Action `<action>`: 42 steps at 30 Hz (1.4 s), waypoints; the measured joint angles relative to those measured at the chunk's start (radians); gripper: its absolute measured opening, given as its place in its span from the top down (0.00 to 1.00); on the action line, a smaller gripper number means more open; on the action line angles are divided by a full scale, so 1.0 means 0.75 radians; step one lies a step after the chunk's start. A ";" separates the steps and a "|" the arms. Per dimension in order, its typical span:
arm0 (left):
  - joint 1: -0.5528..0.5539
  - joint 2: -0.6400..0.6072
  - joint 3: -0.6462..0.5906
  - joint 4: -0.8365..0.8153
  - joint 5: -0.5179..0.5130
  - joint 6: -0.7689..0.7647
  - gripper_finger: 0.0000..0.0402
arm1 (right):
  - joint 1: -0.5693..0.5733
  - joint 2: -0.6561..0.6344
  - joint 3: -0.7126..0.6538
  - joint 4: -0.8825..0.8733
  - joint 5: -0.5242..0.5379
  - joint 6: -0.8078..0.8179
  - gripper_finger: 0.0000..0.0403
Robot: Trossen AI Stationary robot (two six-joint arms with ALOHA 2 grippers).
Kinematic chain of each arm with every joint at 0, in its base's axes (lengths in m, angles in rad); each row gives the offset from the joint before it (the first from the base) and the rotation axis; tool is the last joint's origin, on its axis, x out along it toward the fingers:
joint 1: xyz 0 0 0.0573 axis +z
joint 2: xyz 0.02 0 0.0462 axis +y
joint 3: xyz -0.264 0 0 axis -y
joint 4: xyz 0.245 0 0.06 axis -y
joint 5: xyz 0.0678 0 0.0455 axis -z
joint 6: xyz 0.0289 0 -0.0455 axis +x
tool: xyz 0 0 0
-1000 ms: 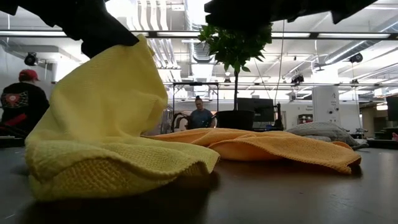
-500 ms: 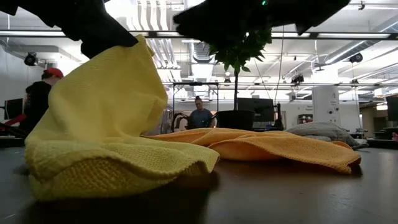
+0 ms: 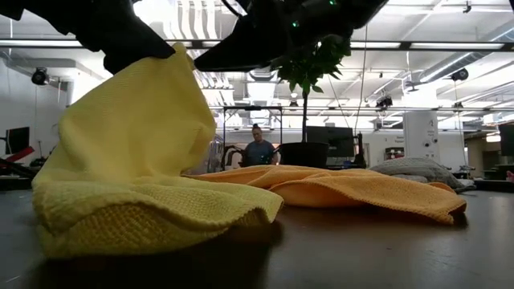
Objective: Fold microfiber towels
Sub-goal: Fold the yellow towel
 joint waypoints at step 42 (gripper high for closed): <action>0.000 0.000 -0.018 0.030 0.001 0.001 1.00 | 0.020 0.053 0.041 -0.019 -0.119 -0.271 0.98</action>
